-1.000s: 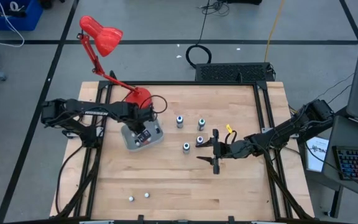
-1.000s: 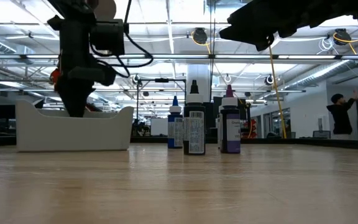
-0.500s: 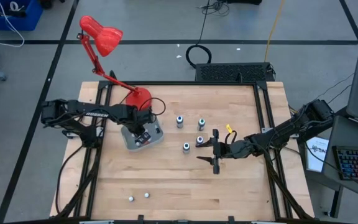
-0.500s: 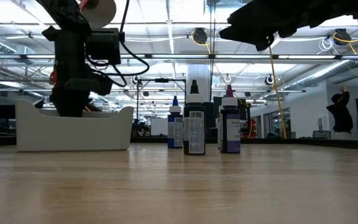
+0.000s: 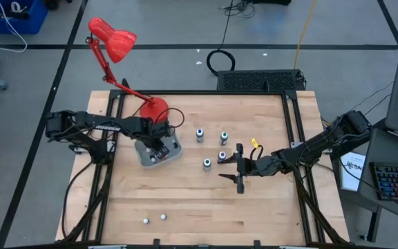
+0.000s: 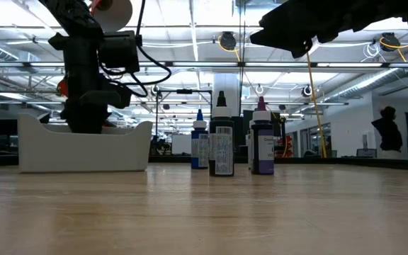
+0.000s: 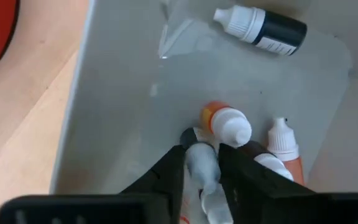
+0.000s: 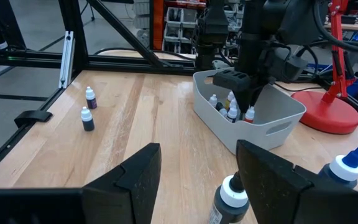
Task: Pick & Place food coloring
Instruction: Put the top small black coloring bottle into the gray container, then put the small black coloring bottle into the gray container
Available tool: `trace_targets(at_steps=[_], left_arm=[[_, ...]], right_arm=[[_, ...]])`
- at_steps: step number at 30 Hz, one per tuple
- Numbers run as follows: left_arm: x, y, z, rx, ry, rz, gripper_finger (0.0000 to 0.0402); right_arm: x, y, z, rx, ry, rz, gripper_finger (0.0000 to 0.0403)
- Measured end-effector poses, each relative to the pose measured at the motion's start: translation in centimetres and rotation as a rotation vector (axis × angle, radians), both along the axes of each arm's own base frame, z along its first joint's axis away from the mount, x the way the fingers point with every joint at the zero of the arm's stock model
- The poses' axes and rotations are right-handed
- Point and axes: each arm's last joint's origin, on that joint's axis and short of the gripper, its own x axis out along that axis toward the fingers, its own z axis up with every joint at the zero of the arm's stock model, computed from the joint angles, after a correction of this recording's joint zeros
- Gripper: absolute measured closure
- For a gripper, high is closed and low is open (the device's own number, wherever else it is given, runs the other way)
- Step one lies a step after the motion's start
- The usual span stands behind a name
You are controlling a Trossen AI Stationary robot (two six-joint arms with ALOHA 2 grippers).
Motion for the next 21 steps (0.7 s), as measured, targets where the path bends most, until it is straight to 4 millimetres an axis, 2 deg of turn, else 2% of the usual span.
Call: trace_targets(at_steps=[5, 16, 21], left_arm=[[0.0, 0.0, 0.0, -0.003, -0.001, 0.014, 0.0263], [0.0, -0.01, 0.01, -0.005, -0.001, 0.012, 0.0258], [0.11, -0.2, 0.26, -0.07, -0.01, -0.025, 0.0257]], right_arm=[[0.0, 0.0, 0.0, 0.0, 0.0, 0.0, 0.0206], [0.0, 0.0, 0.0, 0.0, 0.0, 0.0, 0.0206], [0.0, 0.0, 0.0, 0.0, 0.0, 0.0, 0.0206]])
